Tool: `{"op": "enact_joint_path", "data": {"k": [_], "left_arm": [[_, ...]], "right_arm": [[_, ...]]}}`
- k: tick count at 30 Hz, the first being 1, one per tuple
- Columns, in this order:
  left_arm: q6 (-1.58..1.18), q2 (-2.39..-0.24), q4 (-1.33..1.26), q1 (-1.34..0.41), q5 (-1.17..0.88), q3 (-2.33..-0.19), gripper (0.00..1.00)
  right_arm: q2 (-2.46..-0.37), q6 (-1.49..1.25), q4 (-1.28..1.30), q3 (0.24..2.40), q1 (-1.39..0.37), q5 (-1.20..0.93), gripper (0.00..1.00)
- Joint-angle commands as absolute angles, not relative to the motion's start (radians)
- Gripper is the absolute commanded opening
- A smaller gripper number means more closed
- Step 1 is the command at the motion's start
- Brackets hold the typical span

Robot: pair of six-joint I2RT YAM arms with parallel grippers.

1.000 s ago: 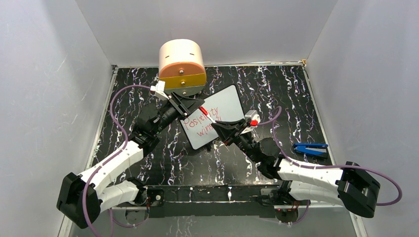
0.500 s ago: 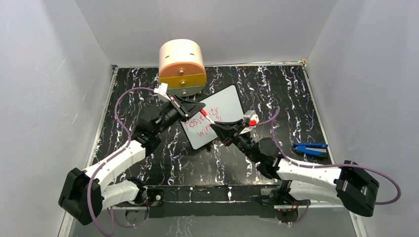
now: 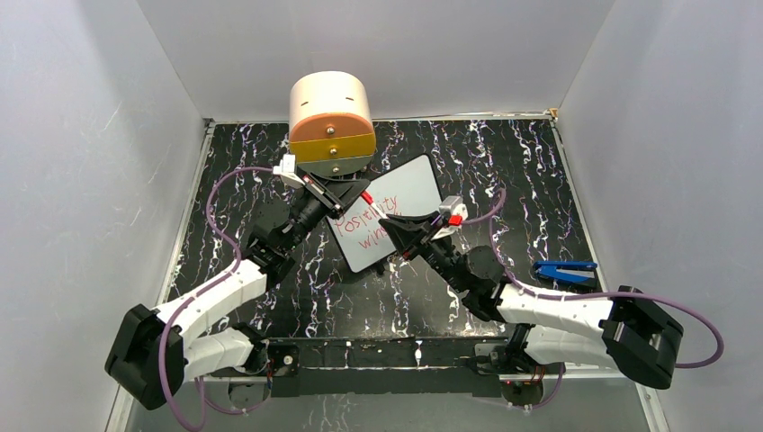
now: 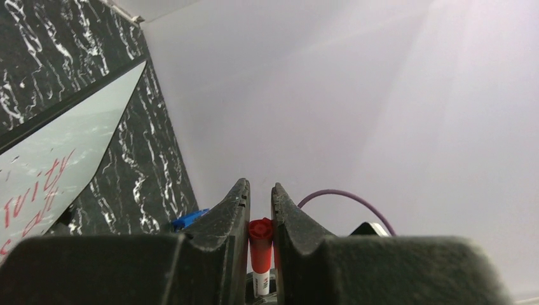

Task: Write a sentence on the whiteboard
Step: Close the whiteboard marker at the center of the board, then place the whiteboard marker at the center of the board.

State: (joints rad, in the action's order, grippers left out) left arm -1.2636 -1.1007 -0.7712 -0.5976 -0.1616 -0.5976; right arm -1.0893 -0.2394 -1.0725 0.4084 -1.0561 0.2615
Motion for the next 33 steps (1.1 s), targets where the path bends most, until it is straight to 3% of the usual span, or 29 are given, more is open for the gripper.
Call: {"op": "enact_joint_path", "data": {"k": [1, 8, 11, 13, 19, 24, 28, 33], "left_arm": [[-1.305, -1.114, -0.82, -0.724, -0.326, -0.569, 0.0], [-1.299, -1.107, -0.821, -0.795, -0.303, -0.525, 0.0], [-1.224, -1.063, -0.709, -0.792, -0.228, -0.543, 0.0], [-1.124, -1.028, -0.58, -0.79, -0.142, -0.592, 0.08], [-0.853, -0.966, -0.281, -0.781, 0.131, -0.746, 0.45], [-0.717, -0.907, -0.153, -0.781, 0.313, -0.775, 0.66], [-0.652, -0.861, -0.031, -0.781, 0.391, -0.784, 0.76], [-0.568, -0.807, 0.148, -0.781, 0.508, -0.823, 0.79]], "right_arm": [[-1.104, -0.227, -1.198, 0.511, -1.016, 0.254, 0.0], [-1.089, -0.228, -1.142, 0.514, -0.963, 0.237, 0.0], [-1.06, -0.223, -1.039, 0.509, -0.959, 0.24, 0.0], [-1.029, -0.231, -0.989, 0.485, -0.957, 0.265, 0.0], [-0.931, -0.216, -0.759, 0.479, -0.952, 0.333, 0.0], [-0.864, -0.228, -0.572, 0.47, -0.947, 0.503, 0.0], [-0.829, -0.262, -0.362, 0.473, -0.933, 0.698, 0.0], [-0.794, -0.408, -0.149, 0.431, -0.899, 0.882, 0.0]]}}
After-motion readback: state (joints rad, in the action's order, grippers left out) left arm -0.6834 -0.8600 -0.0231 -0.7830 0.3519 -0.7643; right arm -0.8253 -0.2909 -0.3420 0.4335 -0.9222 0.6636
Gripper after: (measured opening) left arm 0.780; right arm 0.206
